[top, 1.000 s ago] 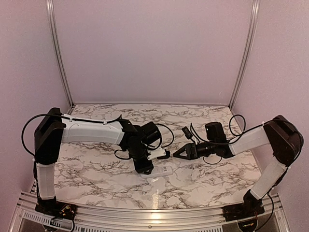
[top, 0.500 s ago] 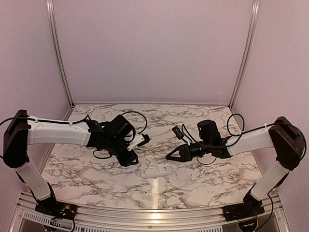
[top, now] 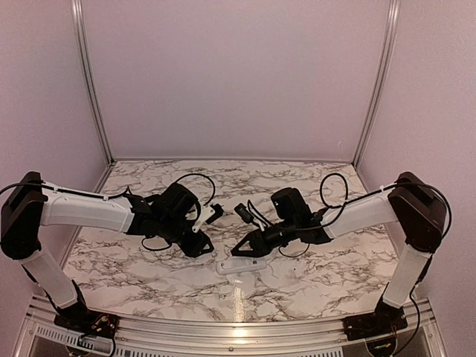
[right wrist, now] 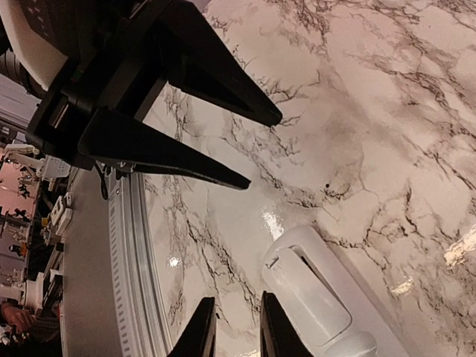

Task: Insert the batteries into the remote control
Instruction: Press the battery cover on the remote control without the battery cover, then press the battery cover onto the remote control without the battery cover.

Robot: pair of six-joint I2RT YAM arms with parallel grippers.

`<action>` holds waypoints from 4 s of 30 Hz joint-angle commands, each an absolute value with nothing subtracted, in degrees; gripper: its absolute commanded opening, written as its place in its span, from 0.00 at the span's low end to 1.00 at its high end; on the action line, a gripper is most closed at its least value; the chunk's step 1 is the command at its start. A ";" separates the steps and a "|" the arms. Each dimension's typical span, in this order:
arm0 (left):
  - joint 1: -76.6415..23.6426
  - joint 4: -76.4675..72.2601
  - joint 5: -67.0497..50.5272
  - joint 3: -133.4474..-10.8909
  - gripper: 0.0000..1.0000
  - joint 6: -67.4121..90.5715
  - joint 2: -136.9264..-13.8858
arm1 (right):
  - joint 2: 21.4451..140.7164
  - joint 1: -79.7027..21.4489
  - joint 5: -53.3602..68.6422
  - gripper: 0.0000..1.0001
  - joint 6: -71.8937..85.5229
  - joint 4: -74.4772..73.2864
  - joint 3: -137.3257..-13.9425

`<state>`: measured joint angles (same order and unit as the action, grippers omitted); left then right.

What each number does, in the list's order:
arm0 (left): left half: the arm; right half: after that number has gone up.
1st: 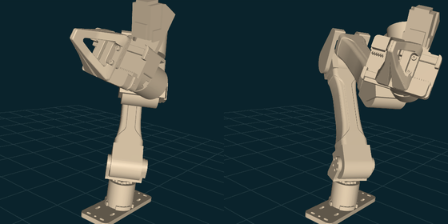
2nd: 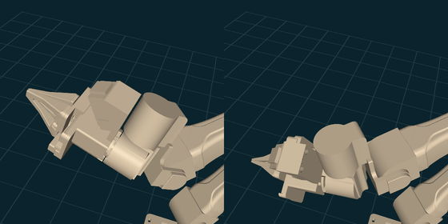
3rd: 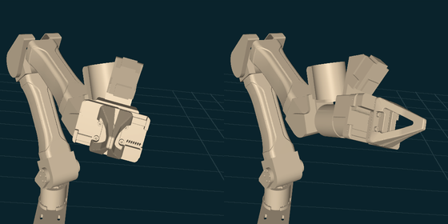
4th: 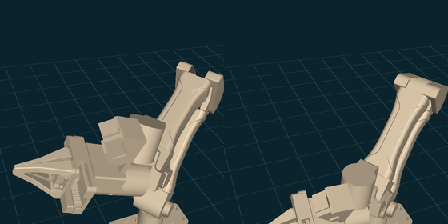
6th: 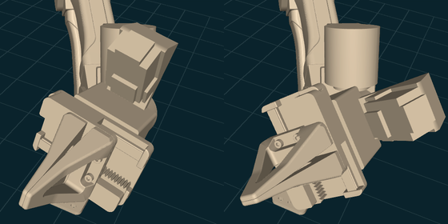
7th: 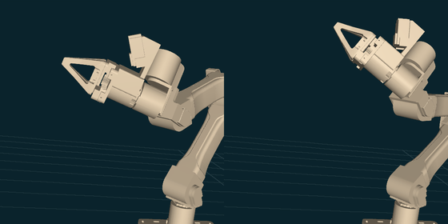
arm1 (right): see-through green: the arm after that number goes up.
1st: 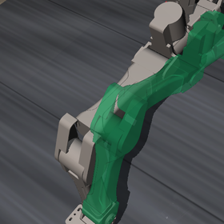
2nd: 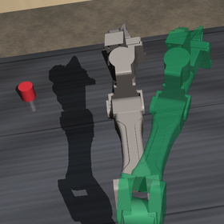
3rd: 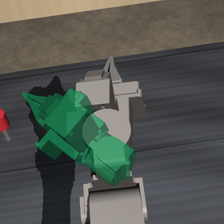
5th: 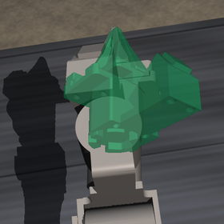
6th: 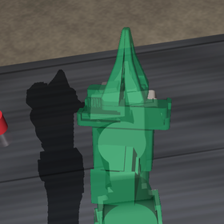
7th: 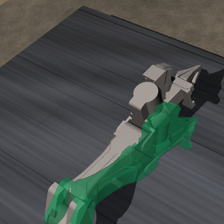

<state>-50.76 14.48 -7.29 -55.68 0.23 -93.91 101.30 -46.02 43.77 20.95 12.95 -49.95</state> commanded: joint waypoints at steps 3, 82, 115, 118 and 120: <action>-48.96 10.29 -8.96 -53.17 0.40 3.05 -90.89 | 105.92 -48.69 41.06 0.17 19.87 9.40 -56.21; -52.99 5.03 -15.04 -54.27 0.39 1.25 -101.75 | 104.51 -47.64 40.87 0.13 16.33 3.04 -53.86; -51.05 1.84 -13.77 -50.44 0.47 6.83 -96.16 | 111.50 -49.75 38.23 0.10 15.86 2.08 -56.74; -50.98 -1.14 -13.68 -49.18 0.51 10.63 -94.70 | 110.11 -49.72 38.06 0.10 15.86 2.27 -55.77; -51.00 -2.37 -13.71 -49.27 0.52 14.23 -95.01 | 109.28 -49.75 38.17 0.10 15.83 2.64 -55.22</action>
<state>-51.18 3.62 -14.35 -49.95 7.33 -96.73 110.41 -48.99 39.22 16.47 5.34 -57.25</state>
